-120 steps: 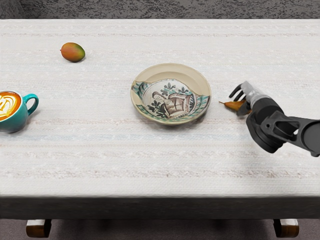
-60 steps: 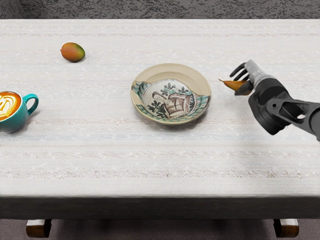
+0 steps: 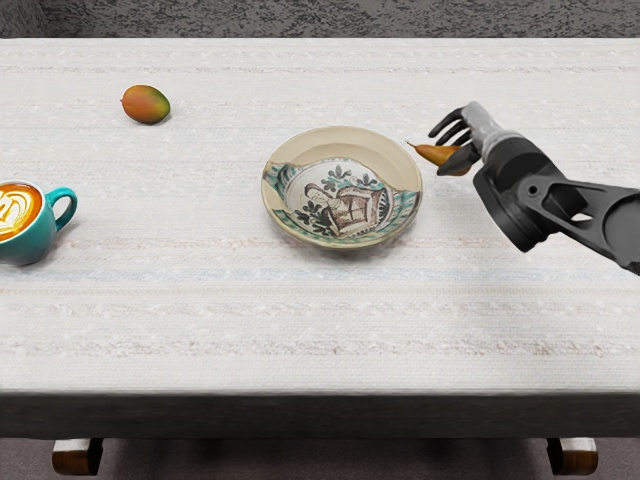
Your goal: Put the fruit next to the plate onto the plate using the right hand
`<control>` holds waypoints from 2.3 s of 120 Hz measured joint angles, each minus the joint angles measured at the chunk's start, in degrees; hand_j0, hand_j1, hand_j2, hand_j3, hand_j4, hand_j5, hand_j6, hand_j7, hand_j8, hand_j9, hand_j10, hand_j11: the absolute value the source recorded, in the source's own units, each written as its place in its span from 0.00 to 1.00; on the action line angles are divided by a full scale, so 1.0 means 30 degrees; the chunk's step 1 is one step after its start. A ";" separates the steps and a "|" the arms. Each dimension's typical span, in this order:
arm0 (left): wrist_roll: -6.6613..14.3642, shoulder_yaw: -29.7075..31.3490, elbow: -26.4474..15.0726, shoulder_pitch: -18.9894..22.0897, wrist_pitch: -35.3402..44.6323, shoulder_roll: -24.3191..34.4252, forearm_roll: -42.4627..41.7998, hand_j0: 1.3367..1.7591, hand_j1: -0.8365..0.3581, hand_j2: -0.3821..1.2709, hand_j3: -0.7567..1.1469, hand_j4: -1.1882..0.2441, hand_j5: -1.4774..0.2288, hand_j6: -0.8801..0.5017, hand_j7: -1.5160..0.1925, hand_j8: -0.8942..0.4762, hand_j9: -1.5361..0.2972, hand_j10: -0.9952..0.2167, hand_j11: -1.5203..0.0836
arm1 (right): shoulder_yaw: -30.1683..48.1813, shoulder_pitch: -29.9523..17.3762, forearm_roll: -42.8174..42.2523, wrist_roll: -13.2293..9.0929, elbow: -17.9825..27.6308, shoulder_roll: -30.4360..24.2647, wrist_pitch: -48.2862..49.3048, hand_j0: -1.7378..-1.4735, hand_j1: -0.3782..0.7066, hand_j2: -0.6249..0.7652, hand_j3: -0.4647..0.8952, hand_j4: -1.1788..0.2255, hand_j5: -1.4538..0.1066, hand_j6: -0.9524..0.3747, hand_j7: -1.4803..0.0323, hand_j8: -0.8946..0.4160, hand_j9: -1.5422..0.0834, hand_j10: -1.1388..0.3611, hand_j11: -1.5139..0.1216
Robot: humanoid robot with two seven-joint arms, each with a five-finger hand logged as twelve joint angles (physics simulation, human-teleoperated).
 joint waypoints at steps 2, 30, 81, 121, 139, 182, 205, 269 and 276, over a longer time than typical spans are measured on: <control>0.0000 0.0000 0.0000 0.0000 0.0000 0.0000 0.0000 0.76 0.99 0.23 0.40 0.83 0.87 0.64 0.89 0.65 0.84 0.82 0.95 | 0.0004 0.0001 0.0002 0.0000 0.0000 0.0094 0.0004 0.31 0.62 0.56 0.34 0.39 0.39 0.30 0.43 0.31 0.43 0.43 0.41; 0.0000 0.0000 0.0001 0.0000 -0.0002 0.0000 0.0000 0.76 0.99 0.23 0.40 0.83 0.87 0.64 0.89 0.65 0.84 0.82 0.95 | 0.0029 0.0029 0.0029 0.0005 0.0004 0.1151 0.0115 0.30 0.63 0.56 0.34 0.40 0.38 0.30 0.43 0.32 0.43 0.43 0.41; 0.0000 0.0001 0.0001 0.0000 -0.0001 0.0000 -0.0001 0.76 0.99 0.23 0.40 0.83 0.87 0.64 0.89 0.65 0.84 0.82 0.95 | 0.0015 0.0001 0.0029 0.0006 0.0004 0.2852 0.0359 0.30 0.63 0.56 0.34 0.40 0.38 0.30 0.43 0.32 0.43 0.43 0.41; 0.0000 0.0001 0.0001 0.0000 0.0000 0.0000 -0.0001 0.76 0.99 0.23 0.40 0.83 0.87 0.64 0.89 0.65 0.84 0.82 0.95 | 0.0408 -0.0025 -0.0116 0.0017 0.0001 0.3157 0.1020 0.30 0.28 0.49 0.34 0.65 0.70 0.54 0.75 0.52 0.73 0.62 0.71; 0.0000 0.0001 0.0001 0.0000 -0.0003 0.0000 -0.0001 0.76 0.99 0.23 0.40 0.83 0.87 0.64 0.89 0.65 0.84 0.82 0.95 | 0.3961 -0.0618 0.1295 0.0018 0.0018 0.2501 0.6047 0.30 0.15 0.47 0.34 0.75 0.82 0.63 0.87 0.61 0.84 0.69 0.82; 0.0000 0.0001 0.0001 0.0000 0.0001 0.0000 -0.0002 0.76 0.99 0.23 0.40 0.83 0.87 0.64 0.89 0.65 0.84 0.82 0.95 | 1.2001 -0.4005 0.7829 0.0019 0.0050 0.2264 1.9723 0.30 0.05 0.45 0.34 0.82 0.91 0.70 0.96 0.67 0.93 0.75 0.91; 0.0000 0.0001 0.0001 0.0000 0.0001 0.0000 -0.0002 0.76 0.99 0.23 0.40 0.83 0.87 0.64 0.89 0.65 0.84 0.82 0.95 | 1.6481 -0.8066 1.0271 0.0019 0.0034 0.2057 2.1191 0.30 0.03 0.45 0.34 0.83 0.92 0.71 0.97 0.68 0.94 0.75 0.92; 0.0000 -0.0001 0.0001 0.0000 0.0001 0.0000 0.0001 0.76 0.99 0.23 0.40 0.83 0.87 0.64 0.89 0.65 0.84 0.82 0.95 | 2.1270 -1.2988 1.3711 0.0019 -0.0041 -0.3030 2.1468 0.30 0.03 0.45 0.34 0.84 0.93 0.72 0.98 0.68 0.95 0.76 0.93; 0.0000 -0.0001 0.0001 0.0000 -0.0001 0.0000 0.0000 0.76 0.99 0.23 0.40 0.83 0.87 0.64 0.89 0.65 0.84 0.82 0.95 | 2.1494 -1.3234 1.4058 0.0019 -0.0048 -0.3589 2.1469 0.30 0.03 0.45 0.34 0.84 0.93 0.72 0.98 0.68 0.95 0.76 0.93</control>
